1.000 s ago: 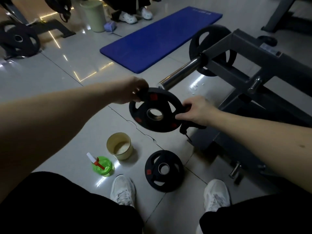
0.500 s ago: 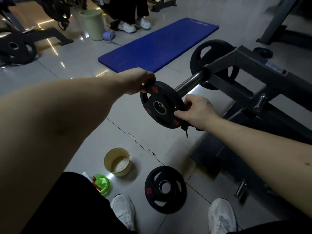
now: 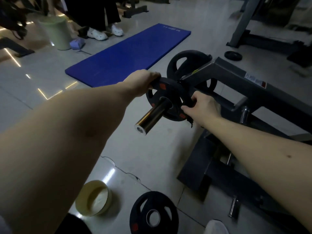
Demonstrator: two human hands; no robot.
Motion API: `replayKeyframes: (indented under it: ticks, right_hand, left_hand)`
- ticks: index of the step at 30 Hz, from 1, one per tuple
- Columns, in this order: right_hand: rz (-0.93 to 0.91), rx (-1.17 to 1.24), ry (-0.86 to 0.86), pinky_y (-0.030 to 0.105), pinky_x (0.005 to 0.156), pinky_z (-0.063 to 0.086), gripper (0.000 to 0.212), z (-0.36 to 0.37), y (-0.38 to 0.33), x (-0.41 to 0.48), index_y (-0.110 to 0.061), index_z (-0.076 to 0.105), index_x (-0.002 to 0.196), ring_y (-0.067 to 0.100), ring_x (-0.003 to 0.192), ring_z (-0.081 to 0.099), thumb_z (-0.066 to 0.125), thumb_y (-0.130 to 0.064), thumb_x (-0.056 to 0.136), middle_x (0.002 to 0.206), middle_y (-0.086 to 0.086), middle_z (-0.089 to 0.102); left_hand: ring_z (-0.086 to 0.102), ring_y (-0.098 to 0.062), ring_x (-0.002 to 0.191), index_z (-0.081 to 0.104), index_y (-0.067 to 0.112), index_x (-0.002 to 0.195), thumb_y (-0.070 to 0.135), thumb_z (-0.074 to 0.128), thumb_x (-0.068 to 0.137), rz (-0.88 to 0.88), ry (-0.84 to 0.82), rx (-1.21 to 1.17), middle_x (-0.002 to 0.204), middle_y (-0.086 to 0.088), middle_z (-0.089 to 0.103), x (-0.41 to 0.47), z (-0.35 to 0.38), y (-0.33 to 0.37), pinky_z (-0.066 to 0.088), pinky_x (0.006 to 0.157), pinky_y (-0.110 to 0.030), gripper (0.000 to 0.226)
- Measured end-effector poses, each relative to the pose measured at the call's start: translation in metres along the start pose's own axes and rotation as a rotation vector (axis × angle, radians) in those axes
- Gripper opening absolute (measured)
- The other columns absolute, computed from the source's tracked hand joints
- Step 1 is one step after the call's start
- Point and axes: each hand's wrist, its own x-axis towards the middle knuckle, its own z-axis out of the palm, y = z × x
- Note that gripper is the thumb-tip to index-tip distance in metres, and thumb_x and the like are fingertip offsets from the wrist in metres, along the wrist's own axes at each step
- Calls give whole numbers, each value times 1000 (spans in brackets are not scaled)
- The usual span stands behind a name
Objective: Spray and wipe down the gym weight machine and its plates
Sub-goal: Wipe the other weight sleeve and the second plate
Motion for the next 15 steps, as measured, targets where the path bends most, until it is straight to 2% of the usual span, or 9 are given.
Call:
replayKeyframes:
  ticks: [2, 6, 10, 12, 13, 15]
  right_hand:
    - [58, -6, 43, 35, 74, 40, 33, 4, 9, 19, -27, 55, 98, 19, 86, 55, 71, -53, 87, 91, -7, 61]
    - [156, 29, 121, 38, 77, 51, 33, 11, 24, 52, -26, 58, 104, 22, 88, 62, 71, -50, 87, 95, -4, 65]
    - [160, 65, 165, 37, 74, 47, 34, 18, 25, 64, -22, 57, 108, 19, 87, 58, 70, -46, 88, 99, -6, 63]
    - [209, 153, 202, 38, 78, 50, 41, 20, 27, 59, -23, 55, 118, 18, 95, 61, 73, -45, 88, 110, -5, 64]
    - [244, 214, 206, 39, 80, 51, 47, 22, 28, 53, -23, 53, 124, 18, 99, 61, 75, -44, 87, 114, -3, 64]
    - [280, 307, 205, 33, 76, 46, 55, 26, 30, 40, -21, 52, 130, 15, 99, 58, 76, -43, 86, 118, 0, 61]
  left_hand:
    - [65, -15, 98, 63, 23, 125, 26, 56, 103, 6, 38, -29, 103, 6, 66, 27, 10, 3, 51, 93, -34, 23]
    - [66, -6, 90, 67, 31, 112, 42, 48, 105, 78, 117, 70, 94, 12, 68, 75, 28, 0, 45, 78, -24, 23]
    - [63, -16, 91, 56, 29, 135, 30, 58, 101, 37, 51, 53, 101, 3, 63, 86, 28, 1, 52, 79, -32, 34]
    - [63, -16, 93, 53, 31, 140, 28, 60, 100, -25, 53, -24, 104, 3, 63, 81, 29, 0, 48, 73, -28, 41]
    - [64, -17, 99, 50, 33, 143, 27, 61, 100, -72, 53, -71, 110, 3, 65, 75, 30, 1, 49, 75, -28, 46]
    - [63, -20, 117, 45, 34, 149, 26, 64, 99, -159, 41, -125, 131, 2, 65, 61, 31, -3, 55, 91, -37, 55]
